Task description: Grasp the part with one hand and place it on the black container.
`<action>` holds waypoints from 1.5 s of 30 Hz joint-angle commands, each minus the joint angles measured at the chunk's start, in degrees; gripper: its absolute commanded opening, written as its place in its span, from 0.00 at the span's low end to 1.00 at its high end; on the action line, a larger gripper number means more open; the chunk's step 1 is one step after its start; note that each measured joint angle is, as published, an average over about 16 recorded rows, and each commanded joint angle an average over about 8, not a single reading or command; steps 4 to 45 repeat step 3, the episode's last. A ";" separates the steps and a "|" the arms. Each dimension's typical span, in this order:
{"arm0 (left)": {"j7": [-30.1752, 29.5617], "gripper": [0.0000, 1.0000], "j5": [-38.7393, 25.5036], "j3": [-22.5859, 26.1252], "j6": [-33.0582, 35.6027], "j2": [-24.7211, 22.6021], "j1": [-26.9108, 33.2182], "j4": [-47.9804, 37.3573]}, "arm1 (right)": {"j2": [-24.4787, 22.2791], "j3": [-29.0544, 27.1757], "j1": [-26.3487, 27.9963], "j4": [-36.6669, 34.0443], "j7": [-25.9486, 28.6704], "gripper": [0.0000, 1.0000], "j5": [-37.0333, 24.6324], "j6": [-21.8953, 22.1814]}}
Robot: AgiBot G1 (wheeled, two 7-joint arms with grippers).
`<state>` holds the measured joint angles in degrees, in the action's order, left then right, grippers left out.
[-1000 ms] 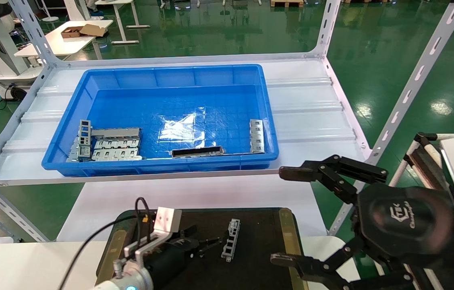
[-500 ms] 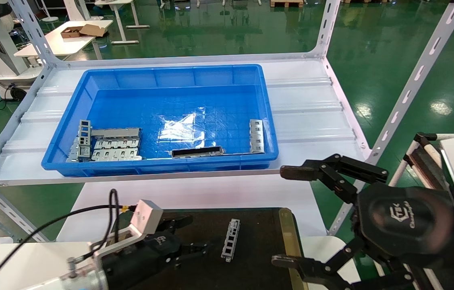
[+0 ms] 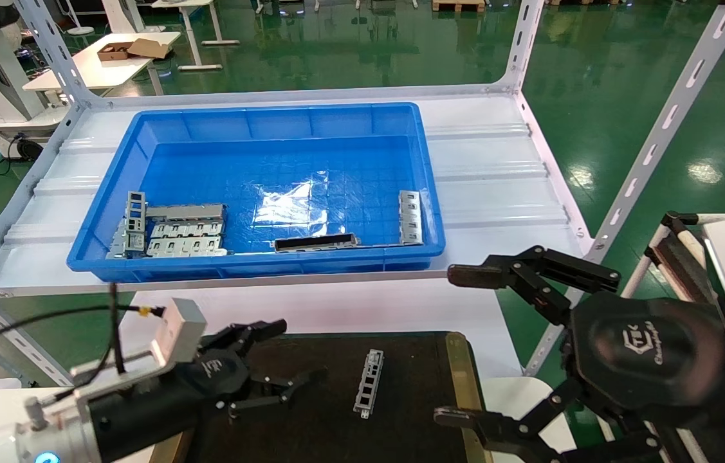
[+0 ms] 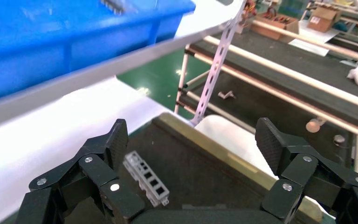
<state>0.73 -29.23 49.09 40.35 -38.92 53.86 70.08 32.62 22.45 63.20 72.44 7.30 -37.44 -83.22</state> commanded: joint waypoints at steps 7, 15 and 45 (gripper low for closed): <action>0.74 1.00 0.80 -1.00 4.32 0.81 1.48 -1.74 | 0.00 0.00 0.00 0.00 0.00 1.00 0.00 0.00; 0.74 1.00 0.80 -1.00 4.32 0.81 1.48 -1.74 | 0.00 0.00 0.00 0.00 0.00 1.00 0.00 0.00; 0.74 1.00 0.80 -1.00 4.32 0.81 1.48 -1.74 | 0.00 0.00 0.00 0.00 0.00 1.00 0.00 0.00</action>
